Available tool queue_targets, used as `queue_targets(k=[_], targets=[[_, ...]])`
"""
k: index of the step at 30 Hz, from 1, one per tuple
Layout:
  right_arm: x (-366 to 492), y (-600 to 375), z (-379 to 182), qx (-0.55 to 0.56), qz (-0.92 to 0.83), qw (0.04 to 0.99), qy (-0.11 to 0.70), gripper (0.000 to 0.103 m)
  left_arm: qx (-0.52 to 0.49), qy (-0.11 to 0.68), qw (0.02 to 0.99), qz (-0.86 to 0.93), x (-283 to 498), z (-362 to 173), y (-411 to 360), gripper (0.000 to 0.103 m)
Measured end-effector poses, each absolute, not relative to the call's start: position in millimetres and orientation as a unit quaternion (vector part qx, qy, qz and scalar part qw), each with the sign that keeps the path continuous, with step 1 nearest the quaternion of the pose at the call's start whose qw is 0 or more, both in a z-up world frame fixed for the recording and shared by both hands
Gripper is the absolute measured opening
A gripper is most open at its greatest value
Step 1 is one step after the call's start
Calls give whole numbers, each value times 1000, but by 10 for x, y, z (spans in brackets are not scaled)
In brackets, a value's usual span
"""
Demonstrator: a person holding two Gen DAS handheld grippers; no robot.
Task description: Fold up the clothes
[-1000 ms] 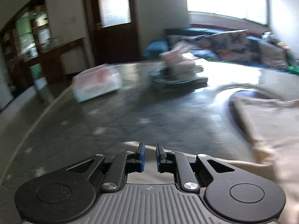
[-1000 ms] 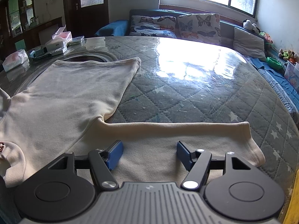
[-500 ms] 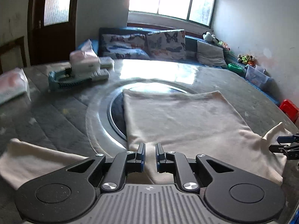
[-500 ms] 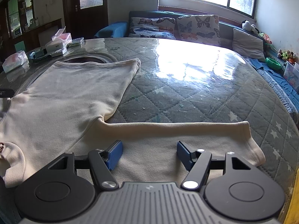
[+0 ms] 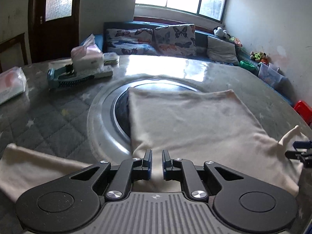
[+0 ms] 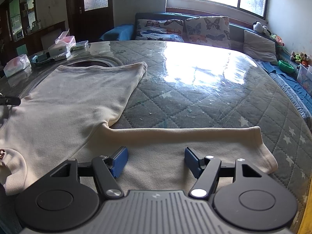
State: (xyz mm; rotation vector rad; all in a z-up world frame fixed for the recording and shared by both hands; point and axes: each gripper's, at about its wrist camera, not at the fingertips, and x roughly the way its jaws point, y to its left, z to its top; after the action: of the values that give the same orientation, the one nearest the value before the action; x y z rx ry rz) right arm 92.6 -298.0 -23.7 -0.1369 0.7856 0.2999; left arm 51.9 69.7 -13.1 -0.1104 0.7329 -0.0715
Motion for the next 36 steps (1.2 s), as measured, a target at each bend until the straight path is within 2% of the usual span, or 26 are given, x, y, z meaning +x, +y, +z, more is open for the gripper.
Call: queue_targets(k=[11,20,27,36], targets=[[921,-2983,-232,-66,146,911,379,67,-44,365,930,-14,699,-200,704,12],[755,-2838,-25,-83,173,917,350,67,0,332,941,-61,105,-46,554,12],[654,-2428,102,-99,252,901,339,67,20,327,943,-68,-354,-115,551,12],[600,-1547,191,-159,371,854,329,67,18,340,940,-36,-512,-216,725,12]])
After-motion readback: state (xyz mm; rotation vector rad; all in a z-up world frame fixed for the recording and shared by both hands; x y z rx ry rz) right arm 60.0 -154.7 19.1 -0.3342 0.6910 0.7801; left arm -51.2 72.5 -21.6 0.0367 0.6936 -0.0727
